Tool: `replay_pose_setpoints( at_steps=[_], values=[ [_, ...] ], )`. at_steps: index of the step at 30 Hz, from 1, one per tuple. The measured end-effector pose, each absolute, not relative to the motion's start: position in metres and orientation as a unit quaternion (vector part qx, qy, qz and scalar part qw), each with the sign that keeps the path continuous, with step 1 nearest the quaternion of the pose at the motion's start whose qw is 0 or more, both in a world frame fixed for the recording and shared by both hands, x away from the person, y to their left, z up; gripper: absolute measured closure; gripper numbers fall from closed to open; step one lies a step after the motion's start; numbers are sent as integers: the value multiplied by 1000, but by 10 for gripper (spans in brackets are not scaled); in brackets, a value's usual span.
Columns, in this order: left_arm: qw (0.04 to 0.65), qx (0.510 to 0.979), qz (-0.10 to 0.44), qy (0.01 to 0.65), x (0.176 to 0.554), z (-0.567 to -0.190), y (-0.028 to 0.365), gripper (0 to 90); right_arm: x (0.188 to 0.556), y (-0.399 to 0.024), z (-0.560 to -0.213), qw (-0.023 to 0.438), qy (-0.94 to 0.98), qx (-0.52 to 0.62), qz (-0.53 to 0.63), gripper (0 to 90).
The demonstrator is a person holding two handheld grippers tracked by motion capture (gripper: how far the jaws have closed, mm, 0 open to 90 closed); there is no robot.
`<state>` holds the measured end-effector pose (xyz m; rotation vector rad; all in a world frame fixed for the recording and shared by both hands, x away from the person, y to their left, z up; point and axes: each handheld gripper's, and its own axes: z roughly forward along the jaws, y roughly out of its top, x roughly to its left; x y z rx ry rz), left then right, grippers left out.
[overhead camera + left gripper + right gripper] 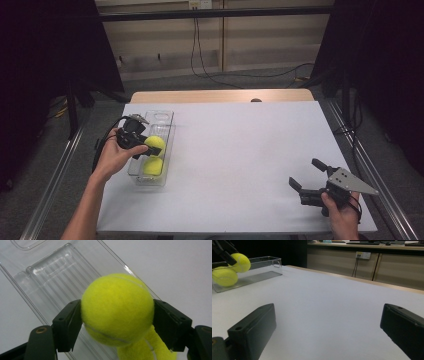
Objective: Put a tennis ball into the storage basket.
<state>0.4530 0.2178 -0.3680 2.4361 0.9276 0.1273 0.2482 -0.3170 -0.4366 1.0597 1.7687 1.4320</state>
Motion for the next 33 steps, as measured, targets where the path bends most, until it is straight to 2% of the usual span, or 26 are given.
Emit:
replay_pose_setpoints(
  at_steps=[33],
  values=[
    [237,905,40,350,461,-381,210,267,249,-317,-437,309,671,401,542,0]
  ],
)
